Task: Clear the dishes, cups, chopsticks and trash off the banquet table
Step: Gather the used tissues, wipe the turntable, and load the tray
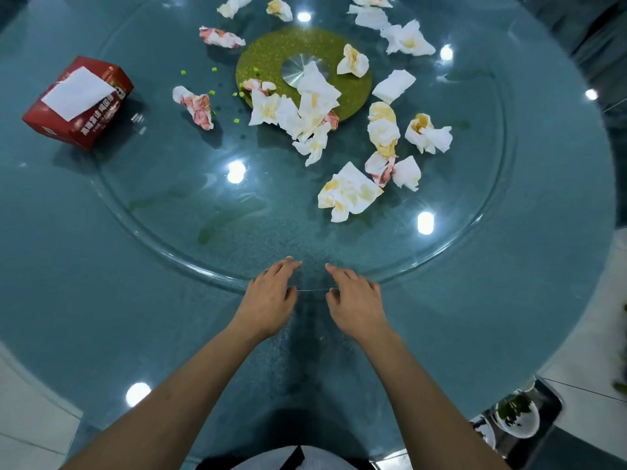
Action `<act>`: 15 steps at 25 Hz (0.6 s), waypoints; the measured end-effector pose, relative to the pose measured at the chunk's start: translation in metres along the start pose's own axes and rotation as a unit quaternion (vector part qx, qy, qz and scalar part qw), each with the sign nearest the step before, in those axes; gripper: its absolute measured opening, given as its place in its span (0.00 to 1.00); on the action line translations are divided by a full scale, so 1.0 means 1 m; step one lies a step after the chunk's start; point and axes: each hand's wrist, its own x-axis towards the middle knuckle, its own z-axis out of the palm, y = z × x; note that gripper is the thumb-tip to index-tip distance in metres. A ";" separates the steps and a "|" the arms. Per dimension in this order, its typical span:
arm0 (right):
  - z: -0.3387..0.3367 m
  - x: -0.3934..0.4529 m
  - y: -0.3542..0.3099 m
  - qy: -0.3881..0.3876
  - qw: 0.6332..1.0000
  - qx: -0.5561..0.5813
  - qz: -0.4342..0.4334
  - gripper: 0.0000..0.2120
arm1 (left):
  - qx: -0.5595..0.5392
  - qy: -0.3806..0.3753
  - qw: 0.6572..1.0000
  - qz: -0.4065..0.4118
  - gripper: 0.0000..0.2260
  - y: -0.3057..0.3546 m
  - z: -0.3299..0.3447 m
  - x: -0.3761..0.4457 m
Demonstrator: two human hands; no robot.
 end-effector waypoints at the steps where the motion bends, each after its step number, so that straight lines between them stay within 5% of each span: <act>1: -0.002 0.001 0.002 0.004 1.000 0.014 0.002 0.25 | 0.001 0.003 1.000 -0.002 0.23 -0.002 -0.001 0.001; 15: -0.046 0.053 0.065 0.095 0.989 -0.015 0.109 0.25 | 0.014 0.052 0.998 0.023 0.24 0.014 -0.041 0.059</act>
